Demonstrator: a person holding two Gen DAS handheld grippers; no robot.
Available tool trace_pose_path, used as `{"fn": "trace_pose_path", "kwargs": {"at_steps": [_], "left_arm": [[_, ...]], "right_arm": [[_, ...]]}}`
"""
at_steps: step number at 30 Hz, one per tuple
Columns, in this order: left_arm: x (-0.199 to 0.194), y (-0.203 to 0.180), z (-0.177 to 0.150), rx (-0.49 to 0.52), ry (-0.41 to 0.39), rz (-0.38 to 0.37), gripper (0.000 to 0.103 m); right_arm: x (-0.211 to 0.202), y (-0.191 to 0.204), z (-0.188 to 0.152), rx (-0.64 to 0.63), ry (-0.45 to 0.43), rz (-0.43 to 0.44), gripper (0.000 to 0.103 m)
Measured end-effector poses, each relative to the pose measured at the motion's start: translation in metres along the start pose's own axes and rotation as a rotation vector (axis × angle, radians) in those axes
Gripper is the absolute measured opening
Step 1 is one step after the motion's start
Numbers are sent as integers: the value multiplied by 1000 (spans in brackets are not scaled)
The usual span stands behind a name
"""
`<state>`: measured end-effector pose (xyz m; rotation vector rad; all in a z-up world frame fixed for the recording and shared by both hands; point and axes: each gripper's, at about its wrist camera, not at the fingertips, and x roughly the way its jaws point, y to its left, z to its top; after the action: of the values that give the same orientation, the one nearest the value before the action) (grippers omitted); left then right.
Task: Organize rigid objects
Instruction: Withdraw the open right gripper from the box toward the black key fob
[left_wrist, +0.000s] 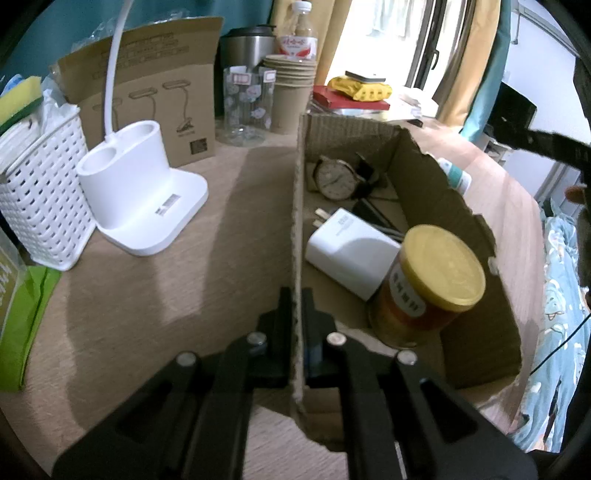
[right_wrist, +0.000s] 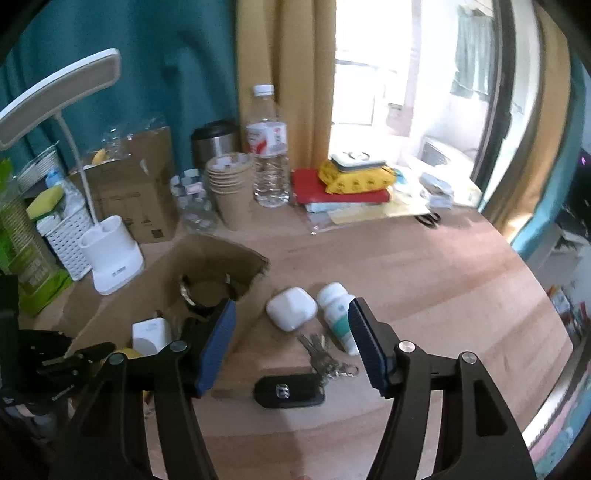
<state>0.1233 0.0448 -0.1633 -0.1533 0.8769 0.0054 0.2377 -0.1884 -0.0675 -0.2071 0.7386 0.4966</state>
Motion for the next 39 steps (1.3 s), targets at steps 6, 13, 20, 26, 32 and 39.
{"fn": "trace_pose_path", "kwargs": {"at_steps": [6,13,20,26,32,39], "left_arm": [[0,0,0,0,0,1,4],[0,-1,0,2,0,2,4],[0,0,0,2,0,2,4],[0,0,-1,3,1,3,4],[0,0,-1,4,0,3,4],[0,0,-1,3,1,2,4]], "right_arm": [[4,-16,-19,59,21,-28,67],[11,-34,-41,125,55,-60,67],[27,-40,-49,168,91,-67,67],[46,-36,-60,237,125,-65,67],[68,-28,-64,258,142,-110,67],[76,-18,-63,238,151,-110,72]]}}
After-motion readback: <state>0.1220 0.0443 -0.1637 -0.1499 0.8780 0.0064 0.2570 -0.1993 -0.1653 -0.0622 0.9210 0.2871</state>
